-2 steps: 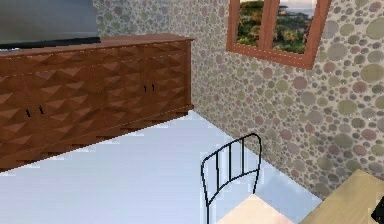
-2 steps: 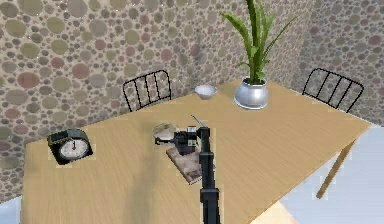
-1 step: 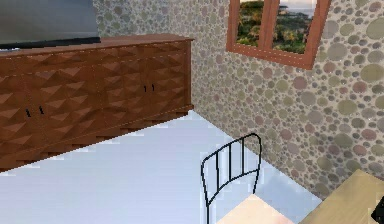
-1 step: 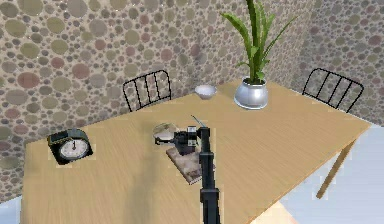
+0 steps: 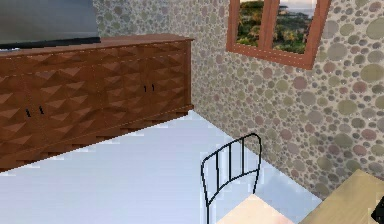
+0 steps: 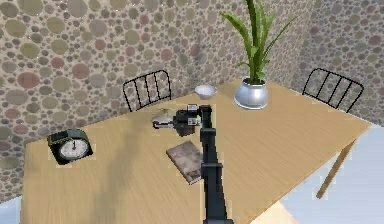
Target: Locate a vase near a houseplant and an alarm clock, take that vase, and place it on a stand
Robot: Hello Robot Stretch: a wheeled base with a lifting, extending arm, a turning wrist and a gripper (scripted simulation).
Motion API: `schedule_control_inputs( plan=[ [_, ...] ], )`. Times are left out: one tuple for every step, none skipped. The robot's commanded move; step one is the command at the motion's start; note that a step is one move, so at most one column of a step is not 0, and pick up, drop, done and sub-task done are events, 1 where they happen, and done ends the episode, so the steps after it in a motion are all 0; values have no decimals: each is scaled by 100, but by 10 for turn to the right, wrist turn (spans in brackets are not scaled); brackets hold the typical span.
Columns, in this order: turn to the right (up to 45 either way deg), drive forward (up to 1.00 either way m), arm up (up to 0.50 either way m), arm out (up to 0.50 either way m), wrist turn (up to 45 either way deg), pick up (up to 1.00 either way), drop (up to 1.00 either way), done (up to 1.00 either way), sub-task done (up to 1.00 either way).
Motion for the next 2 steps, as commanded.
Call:
schedule_control_inputs(
  plan=[
    [0,0,24,0,0,0,0,0,0],
    [0,0,0,0,-450,0,0,0,0]
  ],
)
